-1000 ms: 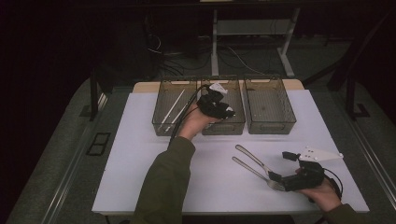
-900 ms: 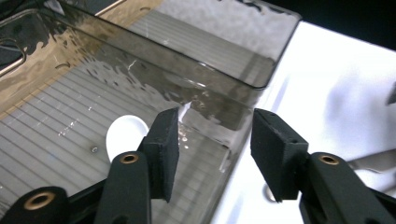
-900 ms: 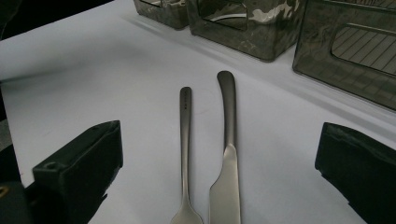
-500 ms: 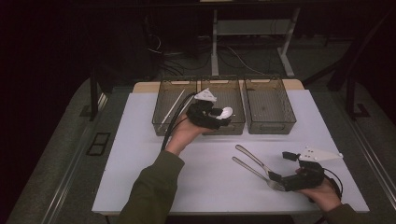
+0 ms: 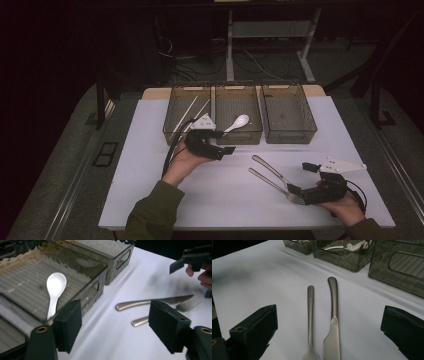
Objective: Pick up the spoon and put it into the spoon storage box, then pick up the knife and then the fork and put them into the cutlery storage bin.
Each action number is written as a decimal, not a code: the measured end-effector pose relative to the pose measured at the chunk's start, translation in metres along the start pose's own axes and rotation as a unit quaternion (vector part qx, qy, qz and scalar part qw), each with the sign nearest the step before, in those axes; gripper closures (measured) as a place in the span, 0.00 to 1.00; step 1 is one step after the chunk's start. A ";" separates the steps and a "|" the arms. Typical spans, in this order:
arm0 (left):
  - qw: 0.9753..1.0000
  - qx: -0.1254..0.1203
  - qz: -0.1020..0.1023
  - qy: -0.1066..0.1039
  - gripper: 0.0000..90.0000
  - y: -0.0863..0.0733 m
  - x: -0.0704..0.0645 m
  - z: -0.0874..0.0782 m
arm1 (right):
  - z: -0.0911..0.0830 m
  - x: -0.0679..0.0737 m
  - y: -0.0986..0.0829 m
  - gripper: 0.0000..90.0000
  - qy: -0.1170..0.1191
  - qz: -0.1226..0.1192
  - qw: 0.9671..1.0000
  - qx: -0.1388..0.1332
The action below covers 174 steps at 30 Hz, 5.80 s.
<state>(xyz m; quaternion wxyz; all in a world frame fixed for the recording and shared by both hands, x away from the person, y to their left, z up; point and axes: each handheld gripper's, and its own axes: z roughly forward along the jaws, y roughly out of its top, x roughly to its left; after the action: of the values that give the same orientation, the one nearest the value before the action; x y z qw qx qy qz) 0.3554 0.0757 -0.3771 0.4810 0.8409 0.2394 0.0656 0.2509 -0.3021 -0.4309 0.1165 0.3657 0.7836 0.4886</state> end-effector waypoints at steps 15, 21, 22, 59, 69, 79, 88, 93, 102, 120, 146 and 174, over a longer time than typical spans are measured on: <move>0.999 -0.020 -0.012 0.034 0.07 -0.053 -0.018 -0.040 | 0.000 0.000 0.000 0.01 0.001 0.001 1.000 0.000; 0.999 -0.025 -0.010 0.031 0.03 -0.071 -0.024 -0.049 | -0.001 0.000 0.000 0.02 0.003 0.004 1.000 0.002; 0.999 -0.025 -0.008 0.029 0.02 -0.074 -0.025 -0.051 | -0.002 -0.001 0.000 0.05 0.004 0.008 1.000 0.006; 0.999 -0.002 -0.024 0.025 0.00 -0.113 -0.027 -0.073 | 0.013 0.005 0.002 0.99 0.027 -0.010 0.988 0.152; 0.999 0.000 -0.026 0.023 0.00 -0.113 -0.028 -0.073 | 0.024 0.007 0.000 1.00 -0.005 -0.041 0.981 0.188; 0.999 0.000 -0.026 0.024 0.00 -0.113 -0.028 -0.073 | 0.023 0.005 0.002 1.00 -0.029 -0.048 0.981 0.187; 0.999 0.002 -0.024 0.024 0.00 -0.113 -0.028 -0.073 | 0.026 -0.004 0.017 0.87 -0.025 -0.028 0.979 0.199; 0.999 0.001 -0.023 0.024 0.00 -0.113 -0.028 -0.073 | 0.035 -0.006 0.029 0.76 -0.024 -0.028 0.974 0.225; 0.999 0.003 -0.022 0.023 0.00 -0.114 -0.028 -0.071 | 0.057 -0.004 0.051 0.74 -0.026 -0.043 0.962 0.268; 1.000 0.001 -0.020 0.020 0.00 -0.114 -0.029 -0.071 | 0.102 0.006 0.071 0.82 -0.050 -0.077 0.913 0.397; 1.000 0.005 -0.015 0.014 0.00 -0.114 -0.029 -0.070 | 0.108 -0.002 0.081 0.89 -0.061 -0.076 0.903 0.418; 1.000 0.003 -0.019 0.013 0.00 -0.114 -0.028 -0.070 | 0.024 -0.044 0.116 0.89 -0.019 0.015 0.994 0.103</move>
<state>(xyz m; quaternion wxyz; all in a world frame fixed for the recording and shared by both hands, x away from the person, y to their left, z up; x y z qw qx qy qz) 0.2686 0.1653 -0.4331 0.4766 0.8365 0.2620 0.0665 0.3480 -0.2861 -0.3515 0.0854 0.3969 0.8219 0.3996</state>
